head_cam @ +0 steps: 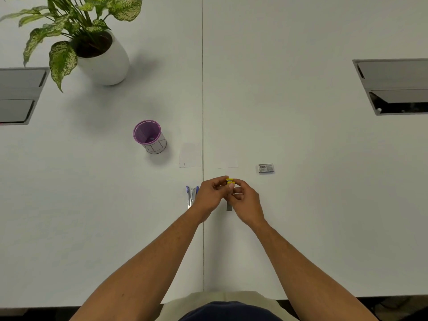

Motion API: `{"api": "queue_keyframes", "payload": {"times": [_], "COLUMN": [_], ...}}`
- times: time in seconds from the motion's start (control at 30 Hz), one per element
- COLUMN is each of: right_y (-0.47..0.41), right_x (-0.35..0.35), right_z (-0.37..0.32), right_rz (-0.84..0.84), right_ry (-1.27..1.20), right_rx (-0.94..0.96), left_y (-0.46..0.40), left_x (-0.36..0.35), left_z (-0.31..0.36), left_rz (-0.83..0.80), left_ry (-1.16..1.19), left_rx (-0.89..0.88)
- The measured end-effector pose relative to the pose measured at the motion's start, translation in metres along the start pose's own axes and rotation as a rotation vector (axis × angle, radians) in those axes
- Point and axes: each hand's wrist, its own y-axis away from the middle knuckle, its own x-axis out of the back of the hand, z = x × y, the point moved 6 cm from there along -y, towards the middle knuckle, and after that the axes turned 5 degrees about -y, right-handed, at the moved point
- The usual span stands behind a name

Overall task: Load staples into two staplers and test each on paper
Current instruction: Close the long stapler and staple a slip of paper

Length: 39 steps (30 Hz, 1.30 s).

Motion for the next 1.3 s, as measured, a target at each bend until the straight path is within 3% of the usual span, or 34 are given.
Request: {"api": "queue_keyframes", "payload": {"times": [0.17, 0.4, 0.7, 0.83, 1.07, 1.2, 1.3], "right_y": [-0.014, -0.031, -0.046, -0.045, -0.039, -0.046, -0.055], "right_x": [0.009, 0.015, 0.012, 0.013, 0.031, 0.037, 0.036], "right_z": [0.009, 0.026, 0.034, 0.039, 0.036, 0.019, -0.001], "right_rz": [0.123, 0.224, 0.191, 0.186, 0.291, 0.327, 0.300], "right_ry": [0.195, 0.430, 0.568, 0.470, 0.313, 0.287, 0.248], "right_rx": [0.016, -0.052, -0.085, -0.122, -0.111, -0.014, 0.084], "left_y": [-0.016, -0.056, -0.114, -0.135, -0.149, -0.138, -0.130], "left_x": [0.005, 0.021, 0.013, 0.008, 0.005, 0.011, 0.017], "left_z": [0.000, 0.019, 0.027, 0.028, 0.022, 0.028, 0.030], "left_rz": [0.044, 0.161, 0.029, -0.007, -0.004, 0.141, 0.142], "left_ry": [-0.202, -0.588, -1.083, -1.250, -1.356, -1.230, -1.014], "left_rx": [0.013, -0.109, -0.312, -0.342, -0.403, -0.532, -0.439]}}
